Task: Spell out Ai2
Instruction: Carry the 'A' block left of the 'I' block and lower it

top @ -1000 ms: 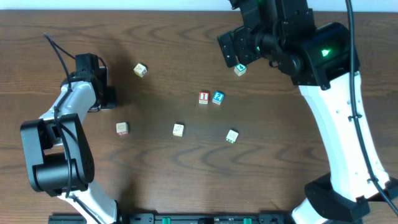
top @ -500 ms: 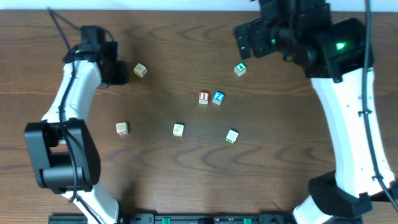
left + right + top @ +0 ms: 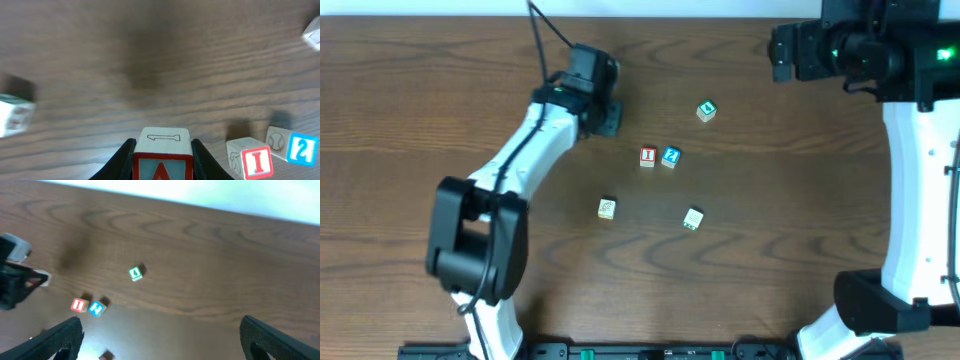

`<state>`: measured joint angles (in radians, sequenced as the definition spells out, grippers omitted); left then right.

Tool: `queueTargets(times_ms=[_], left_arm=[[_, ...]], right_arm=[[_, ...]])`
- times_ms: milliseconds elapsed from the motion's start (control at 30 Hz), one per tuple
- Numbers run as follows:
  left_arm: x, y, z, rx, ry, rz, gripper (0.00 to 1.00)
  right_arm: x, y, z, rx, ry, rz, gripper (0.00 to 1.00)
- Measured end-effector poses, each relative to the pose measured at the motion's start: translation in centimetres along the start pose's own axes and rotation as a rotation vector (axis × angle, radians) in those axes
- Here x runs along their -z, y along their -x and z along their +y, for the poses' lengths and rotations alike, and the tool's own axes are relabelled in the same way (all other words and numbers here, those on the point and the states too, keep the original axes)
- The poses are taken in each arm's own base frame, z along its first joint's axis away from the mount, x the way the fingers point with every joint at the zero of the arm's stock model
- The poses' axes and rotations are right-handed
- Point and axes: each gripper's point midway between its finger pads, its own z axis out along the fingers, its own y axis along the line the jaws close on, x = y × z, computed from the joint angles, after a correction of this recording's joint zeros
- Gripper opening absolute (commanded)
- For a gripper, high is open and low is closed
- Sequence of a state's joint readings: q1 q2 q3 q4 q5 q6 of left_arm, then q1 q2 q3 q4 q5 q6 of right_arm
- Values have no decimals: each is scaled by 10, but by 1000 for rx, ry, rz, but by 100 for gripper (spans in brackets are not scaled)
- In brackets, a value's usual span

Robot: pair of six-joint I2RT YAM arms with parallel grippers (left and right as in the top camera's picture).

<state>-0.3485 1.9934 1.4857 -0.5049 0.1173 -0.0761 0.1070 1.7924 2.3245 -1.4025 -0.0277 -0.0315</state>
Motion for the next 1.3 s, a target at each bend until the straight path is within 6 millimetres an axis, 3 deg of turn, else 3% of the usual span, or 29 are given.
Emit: queueTargets(times_ms=[200, 700, 1300], left_arm=[[-27, -21, -13, 37, 2, 73, 6], [-26, -44, -39, 55, 64, 128, 6], [-25, -50, -32, 126, 115, 142, 5]], right_arm=[[0, -4, -6, -10, -6, 14, 99], [0, -3, -7, -13, -7, 13, 99], [0, -3, -4, -14, 14, 11, 99]])
